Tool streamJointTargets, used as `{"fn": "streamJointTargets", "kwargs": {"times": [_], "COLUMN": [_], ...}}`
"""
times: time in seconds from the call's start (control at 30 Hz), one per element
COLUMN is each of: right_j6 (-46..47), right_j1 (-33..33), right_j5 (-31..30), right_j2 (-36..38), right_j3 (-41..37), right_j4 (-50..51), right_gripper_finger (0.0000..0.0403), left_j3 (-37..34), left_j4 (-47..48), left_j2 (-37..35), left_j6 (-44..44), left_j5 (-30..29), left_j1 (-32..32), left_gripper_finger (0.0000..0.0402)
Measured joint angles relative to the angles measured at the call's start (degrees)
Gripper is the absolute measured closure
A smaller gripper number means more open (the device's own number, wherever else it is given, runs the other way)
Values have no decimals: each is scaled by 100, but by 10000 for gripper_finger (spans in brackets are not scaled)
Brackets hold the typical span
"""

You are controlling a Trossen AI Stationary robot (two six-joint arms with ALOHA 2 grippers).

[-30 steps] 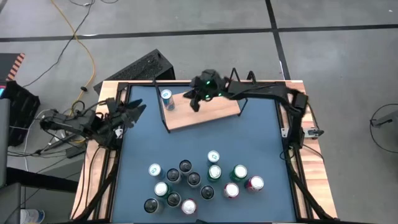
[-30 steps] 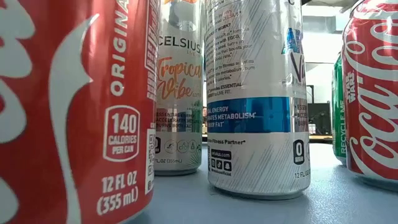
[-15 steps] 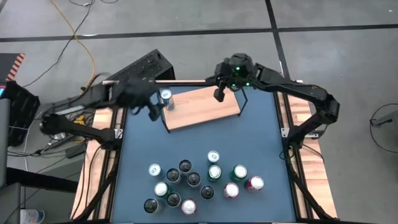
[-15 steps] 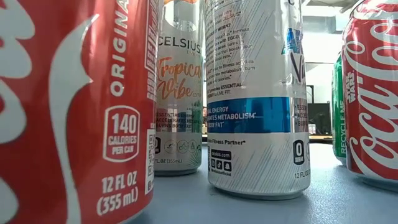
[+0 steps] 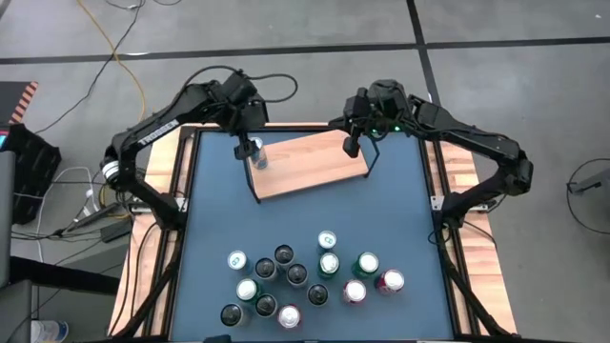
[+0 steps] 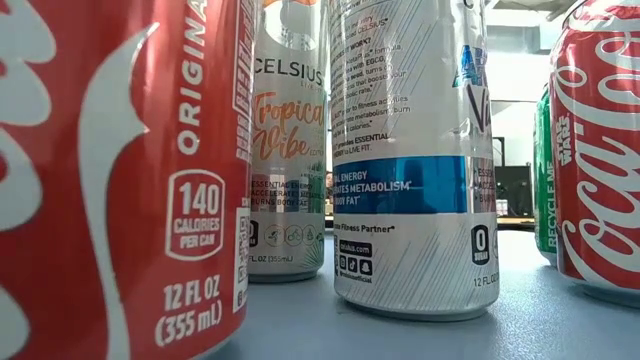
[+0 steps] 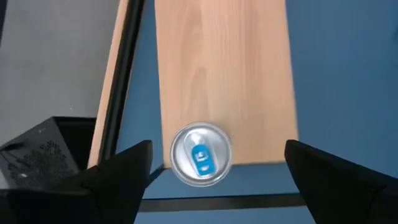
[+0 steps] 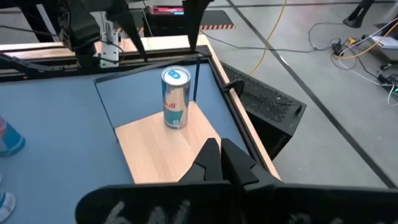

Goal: Place canned beverage on shelf
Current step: Put the right blue soda can on the shelf

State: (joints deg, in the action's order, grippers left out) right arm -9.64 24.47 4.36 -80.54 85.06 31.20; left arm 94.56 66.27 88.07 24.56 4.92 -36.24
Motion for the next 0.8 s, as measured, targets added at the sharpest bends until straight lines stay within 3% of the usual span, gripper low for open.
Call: {"fn": "streamJointTargets", "kwargs": {"times": [0.37,0.8], "right_j6": [3,10], "right_j1": [-2,4], "right_j5": [2,2], "right_j2": [-41,-43], "right_j3": [-4,-4], "right_j4": [266,265], "right_gripper_finger": [403,403], "left_j3": [-10,-711], "left_j4": [171,-367], "left_j2": [289,282], "left_j6": [356,599], "left_j5": [-39,-159], "left_j1": [-80,-126], "left_gripper_finger": [49,49]}}
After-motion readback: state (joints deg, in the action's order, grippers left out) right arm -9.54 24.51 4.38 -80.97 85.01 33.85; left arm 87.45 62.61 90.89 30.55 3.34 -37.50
